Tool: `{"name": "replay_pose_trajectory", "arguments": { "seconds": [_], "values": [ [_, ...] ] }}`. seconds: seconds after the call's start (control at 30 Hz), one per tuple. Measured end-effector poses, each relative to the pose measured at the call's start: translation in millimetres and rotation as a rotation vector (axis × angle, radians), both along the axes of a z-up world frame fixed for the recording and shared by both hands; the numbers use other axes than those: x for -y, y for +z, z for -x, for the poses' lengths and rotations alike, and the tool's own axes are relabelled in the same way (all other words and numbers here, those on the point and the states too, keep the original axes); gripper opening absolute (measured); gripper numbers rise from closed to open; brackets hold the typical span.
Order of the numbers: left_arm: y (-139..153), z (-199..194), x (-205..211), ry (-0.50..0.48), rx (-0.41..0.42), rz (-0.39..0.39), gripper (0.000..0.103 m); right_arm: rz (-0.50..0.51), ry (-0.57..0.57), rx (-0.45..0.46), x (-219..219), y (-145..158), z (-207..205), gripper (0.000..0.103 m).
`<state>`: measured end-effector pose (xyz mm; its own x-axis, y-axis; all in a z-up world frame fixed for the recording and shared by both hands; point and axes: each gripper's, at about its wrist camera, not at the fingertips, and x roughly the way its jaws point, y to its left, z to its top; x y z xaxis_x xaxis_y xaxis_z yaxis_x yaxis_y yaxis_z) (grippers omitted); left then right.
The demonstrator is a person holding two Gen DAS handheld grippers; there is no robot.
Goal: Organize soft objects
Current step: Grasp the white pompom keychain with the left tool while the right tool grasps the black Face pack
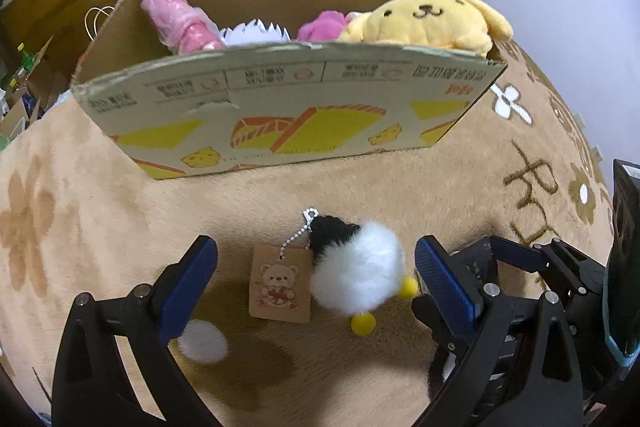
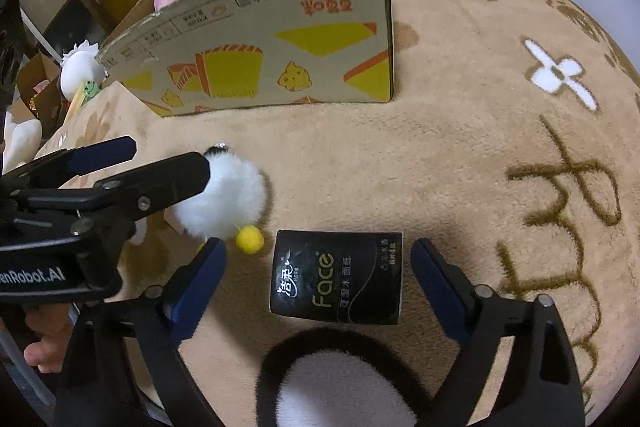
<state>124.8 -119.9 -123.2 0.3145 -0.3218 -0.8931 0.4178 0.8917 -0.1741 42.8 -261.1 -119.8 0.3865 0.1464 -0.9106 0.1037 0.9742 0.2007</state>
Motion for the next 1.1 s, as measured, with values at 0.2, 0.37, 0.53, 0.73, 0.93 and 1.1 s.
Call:
{"name": "replay_pose_trajectory", "arguments": {
  "seconds": [0.2, 0.37, 0.53, 0.73, 0.93, 1.1],
  "values": [
    [-14, 3, 8, -0.031, -0.025, -0.009, 0.092, 0.017, 0.007, -0.035, -4, -10, -1, 0.092],
    [-27, 5, 15, -0.043, -0.062, -0.03, 0.086, 0.055, 0.036, -0.042, -12, -13, -2, 0.092],
    [-34, 5, 20, -0.042, -0.081, -0.038, 0.076, 0.054, 0.042, -0.056, -13, -17, -2, 0.092],
    [-34, 5, 25, -0.055, -0.06, -0.017, 0.047, 0.085, 0.064, -0.063, -20, -20, -4, 0.091],
    [-37, 4, 26, -0.053, -0.072, -0.011, 0.035, 0.088, 0.065, -0.063, -22, -21, -5, 0.088],
    [-36, 7, 27, -0.044, -0.074, -0.024, 0.034, 0.096, 0.064, -0.065, -20, -22, -5, 0.084]
  ]
}}
